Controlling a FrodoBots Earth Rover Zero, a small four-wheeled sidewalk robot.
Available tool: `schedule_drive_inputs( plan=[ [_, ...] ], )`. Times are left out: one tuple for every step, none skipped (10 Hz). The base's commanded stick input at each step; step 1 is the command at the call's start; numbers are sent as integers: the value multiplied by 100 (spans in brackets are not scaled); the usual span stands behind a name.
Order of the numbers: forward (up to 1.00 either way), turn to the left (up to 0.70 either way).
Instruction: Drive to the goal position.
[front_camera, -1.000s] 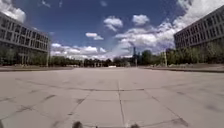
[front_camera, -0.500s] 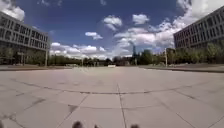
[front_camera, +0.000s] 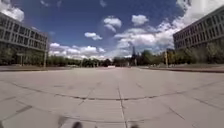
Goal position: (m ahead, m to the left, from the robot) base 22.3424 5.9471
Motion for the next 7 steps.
schedule_drive_inputs(
  plan=[
    [70, 0],
    [70, 0],
    [70, 0],
    [70, 0],
    [70, 0],
    [70, 0],
    [70, 0]
  ],
)
